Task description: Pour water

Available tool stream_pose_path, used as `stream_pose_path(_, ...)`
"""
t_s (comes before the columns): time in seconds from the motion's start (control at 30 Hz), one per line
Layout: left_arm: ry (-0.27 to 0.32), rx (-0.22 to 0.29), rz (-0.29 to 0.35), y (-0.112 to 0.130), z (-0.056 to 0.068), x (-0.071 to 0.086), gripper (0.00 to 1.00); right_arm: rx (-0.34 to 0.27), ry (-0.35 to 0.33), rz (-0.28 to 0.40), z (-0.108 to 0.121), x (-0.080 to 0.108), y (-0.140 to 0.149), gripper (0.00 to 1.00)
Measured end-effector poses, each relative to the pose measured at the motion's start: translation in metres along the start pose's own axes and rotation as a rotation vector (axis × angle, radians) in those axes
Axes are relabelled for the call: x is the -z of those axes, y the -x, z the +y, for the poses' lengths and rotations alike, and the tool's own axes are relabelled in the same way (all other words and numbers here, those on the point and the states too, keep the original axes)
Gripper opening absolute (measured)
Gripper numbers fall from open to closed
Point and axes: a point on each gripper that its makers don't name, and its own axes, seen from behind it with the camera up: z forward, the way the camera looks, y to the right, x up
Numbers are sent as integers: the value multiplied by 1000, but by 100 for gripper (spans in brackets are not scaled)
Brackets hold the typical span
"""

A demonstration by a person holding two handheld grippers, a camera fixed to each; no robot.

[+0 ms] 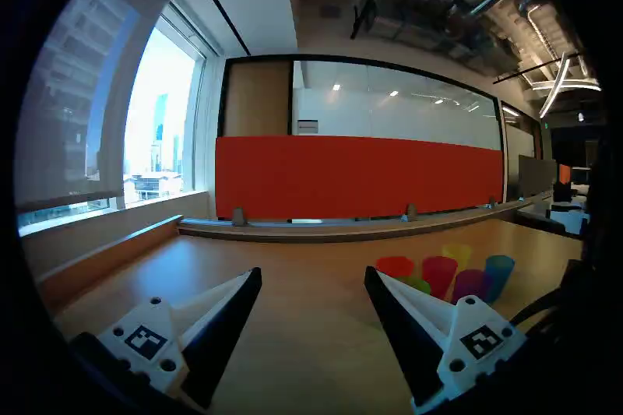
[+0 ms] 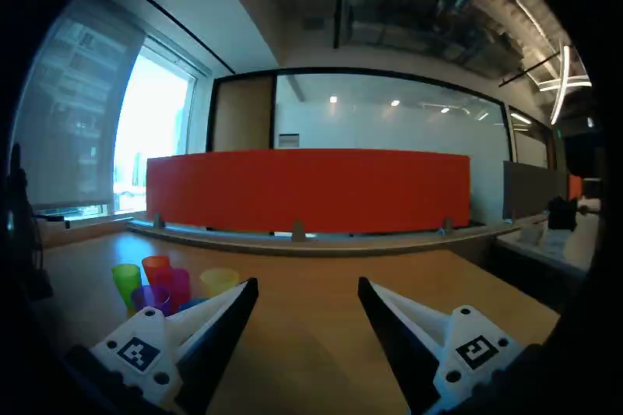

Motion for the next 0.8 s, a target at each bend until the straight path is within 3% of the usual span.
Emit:
stream_pose_path(0.27,46,-3,-33,-35,5,-14,98,33,-36,-22,-4,-8,-36,99)
stream_pose_path(0.57,123,-18,4,-95,20,-29,98,33,-89,-17,-9,-14,-92,100)
stream_pose_path(0.8,176,-13,8,-126,32,-36,98,6,-131,-17,-14,-18,-123,99)
